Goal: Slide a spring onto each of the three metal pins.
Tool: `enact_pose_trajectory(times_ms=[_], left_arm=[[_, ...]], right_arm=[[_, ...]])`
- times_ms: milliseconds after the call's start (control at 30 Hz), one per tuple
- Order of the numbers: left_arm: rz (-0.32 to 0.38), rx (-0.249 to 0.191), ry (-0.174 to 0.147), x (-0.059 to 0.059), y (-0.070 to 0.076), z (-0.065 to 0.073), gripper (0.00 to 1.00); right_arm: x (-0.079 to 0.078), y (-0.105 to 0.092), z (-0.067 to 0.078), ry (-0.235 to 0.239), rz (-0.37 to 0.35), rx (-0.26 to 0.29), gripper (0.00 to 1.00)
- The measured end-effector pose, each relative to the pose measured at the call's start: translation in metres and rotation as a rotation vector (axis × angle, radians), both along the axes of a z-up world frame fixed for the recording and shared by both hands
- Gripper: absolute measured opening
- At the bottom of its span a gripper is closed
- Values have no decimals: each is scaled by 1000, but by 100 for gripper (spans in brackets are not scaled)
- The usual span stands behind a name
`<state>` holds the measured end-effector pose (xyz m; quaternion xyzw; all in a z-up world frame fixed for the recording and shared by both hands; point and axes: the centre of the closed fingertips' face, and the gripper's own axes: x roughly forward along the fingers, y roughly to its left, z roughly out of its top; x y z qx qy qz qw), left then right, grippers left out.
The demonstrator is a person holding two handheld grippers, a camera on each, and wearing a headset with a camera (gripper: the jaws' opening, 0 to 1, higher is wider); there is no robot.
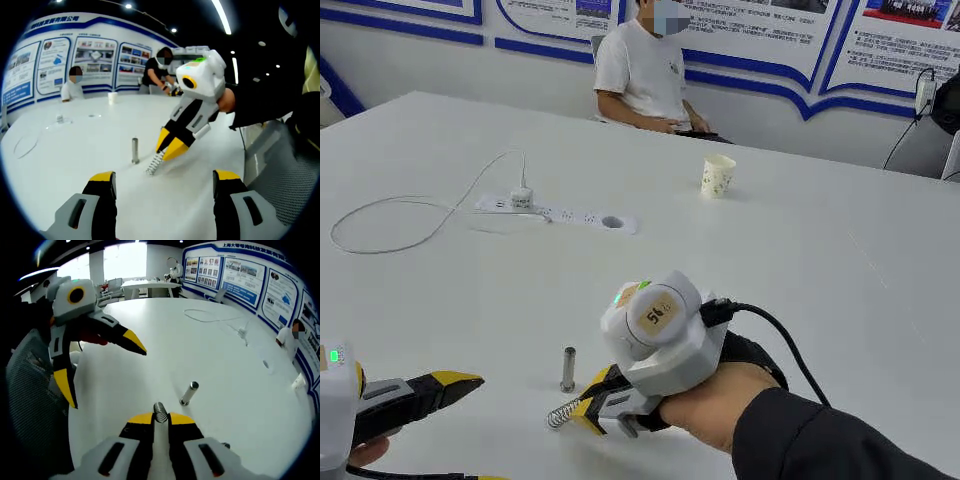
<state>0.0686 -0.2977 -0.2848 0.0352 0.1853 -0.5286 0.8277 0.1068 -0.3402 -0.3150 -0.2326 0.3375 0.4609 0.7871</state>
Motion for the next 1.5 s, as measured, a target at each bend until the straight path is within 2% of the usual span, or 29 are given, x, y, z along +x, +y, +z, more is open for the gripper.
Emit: enact_pose_trajectory(times_ms=[367,600,833,1100,1233,1500], left_arm=[[-4,0,-2,-1,-1,0,80],[-32,20,-15,-3,-4,-1,77],[-84,58,-49,-5,-9,-3,63],[-131,83,-86,-5,-12,-2,47],[-156,88,-106,-5,-16,-1,40],[-199,86,-126,-10,-23,0,29]], right_arm=[[-8,1,12,2,38,-29,12],[-19,9,28,11,77,-27,12],[-29,16,39,16,107,-35,12],[-39,22,47,21,140,-45,12],[-42,24,49,22,149,-44,12],[-46,27,54,22,161,-44,12]])
